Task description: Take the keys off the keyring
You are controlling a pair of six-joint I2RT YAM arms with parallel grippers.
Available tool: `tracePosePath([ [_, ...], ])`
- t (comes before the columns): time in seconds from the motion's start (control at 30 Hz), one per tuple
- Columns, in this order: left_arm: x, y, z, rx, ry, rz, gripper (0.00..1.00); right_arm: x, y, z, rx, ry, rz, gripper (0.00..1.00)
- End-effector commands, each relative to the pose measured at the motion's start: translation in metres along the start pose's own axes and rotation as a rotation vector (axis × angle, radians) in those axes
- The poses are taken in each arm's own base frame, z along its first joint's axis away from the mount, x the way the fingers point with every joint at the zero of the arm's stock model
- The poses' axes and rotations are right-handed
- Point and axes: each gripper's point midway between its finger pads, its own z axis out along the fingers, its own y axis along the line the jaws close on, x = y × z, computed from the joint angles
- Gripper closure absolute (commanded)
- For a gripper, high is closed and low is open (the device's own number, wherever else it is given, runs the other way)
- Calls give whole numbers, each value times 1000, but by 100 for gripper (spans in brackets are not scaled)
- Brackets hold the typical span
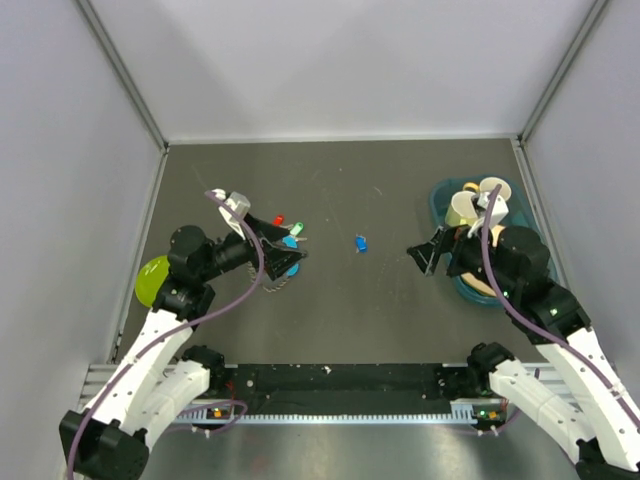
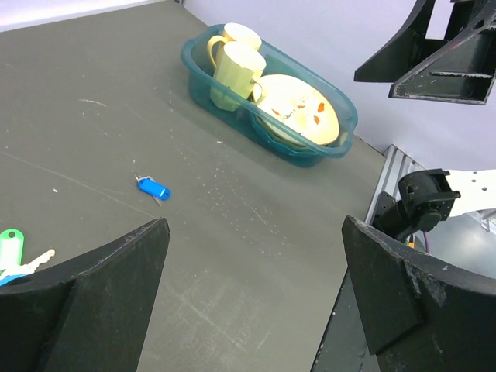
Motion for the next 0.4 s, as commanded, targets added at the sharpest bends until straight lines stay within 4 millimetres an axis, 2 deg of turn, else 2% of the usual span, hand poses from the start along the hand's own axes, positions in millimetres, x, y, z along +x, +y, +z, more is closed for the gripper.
tracePosePath([
  [0.0, -15, -12, -2, 39, -49, 67, 1, -20, 9, -5, -36, -75, -18, 1],
  [0.37, -21, -14, -3, 41, -68, 66, 1, -24, 11, -9, -44, -98, -13, 1],
])
